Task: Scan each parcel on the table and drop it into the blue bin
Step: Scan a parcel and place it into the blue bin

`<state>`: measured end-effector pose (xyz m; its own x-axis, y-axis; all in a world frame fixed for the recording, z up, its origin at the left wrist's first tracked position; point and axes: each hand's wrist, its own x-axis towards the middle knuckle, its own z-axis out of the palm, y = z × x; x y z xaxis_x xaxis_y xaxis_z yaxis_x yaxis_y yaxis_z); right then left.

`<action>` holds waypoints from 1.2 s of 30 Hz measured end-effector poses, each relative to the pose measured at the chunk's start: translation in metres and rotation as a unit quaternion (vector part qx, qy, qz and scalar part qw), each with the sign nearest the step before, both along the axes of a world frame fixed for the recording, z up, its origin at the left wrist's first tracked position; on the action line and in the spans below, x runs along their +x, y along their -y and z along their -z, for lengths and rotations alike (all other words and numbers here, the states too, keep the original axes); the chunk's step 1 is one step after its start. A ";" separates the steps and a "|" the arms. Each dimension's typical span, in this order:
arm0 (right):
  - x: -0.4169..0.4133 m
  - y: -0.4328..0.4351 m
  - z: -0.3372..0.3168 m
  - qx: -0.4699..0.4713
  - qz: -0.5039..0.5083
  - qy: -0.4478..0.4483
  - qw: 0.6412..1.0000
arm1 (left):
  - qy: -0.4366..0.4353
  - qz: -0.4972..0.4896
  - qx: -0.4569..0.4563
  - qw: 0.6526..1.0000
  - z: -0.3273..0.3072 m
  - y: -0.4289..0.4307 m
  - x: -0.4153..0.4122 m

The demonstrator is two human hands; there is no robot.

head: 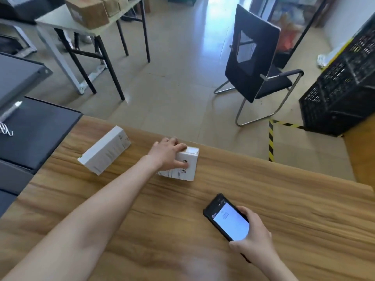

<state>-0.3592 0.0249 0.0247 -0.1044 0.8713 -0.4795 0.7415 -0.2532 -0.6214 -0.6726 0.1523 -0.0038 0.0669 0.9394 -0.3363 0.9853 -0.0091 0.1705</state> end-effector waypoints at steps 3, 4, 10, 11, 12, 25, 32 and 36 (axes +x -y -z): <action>0.003 0.000 -0.002 0.009 -0.001 0.004 1.000 | 0.071 -0.016 -0.042 0.996 -0.001 0.013 0.006; 0.005 0.000 -0.003 0.012 -0.002 0.006 1.000 | 0.088 -0.018 -0.045 0.995 0.000 0.019 0.008; 0.018 0.001 -0.013 0.043 -0.036 0.045 0.997 | 0.107 -0.040 0.024 0.993 0.018 0.078 0.028; 0.020 0.000 -0.015 0.054 -0.050 0.061 0.995 | 0.097 -0.045 0.021 0.994 0.022 0.087 0.030; 0.021 -0.002 -0.017 0.067 -0.069 0.083 0.992 | 0.092 -0.054 0.021 0.994 0.025 0.094 0.030; 0.016 -0.006 -0.054 0.209 -0.251 0.330 0.886 | 0.022 0.098 0.103 0.990 0.010 0.131 0.030; 0.024 0.014 -0.058 0.218 -0.238 0.355 0.878 | -0.041 0.118 0.110 0.986 -0.002 0.149 0.034; 0.041 0.030 -0.062 0.217 -0.227 0.340 0.886 | -0.061 0.115 0.113 0.985 -0.012 0.160 0.046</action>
<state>-0.3177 -0.0049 0.0865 -0.3070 0.9313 -0.1963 0.9462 0.3208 0.0423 -0.6267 -0.0081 0.0081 0.2587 0.9559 -0.1392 0.9658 -0.2585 0.0199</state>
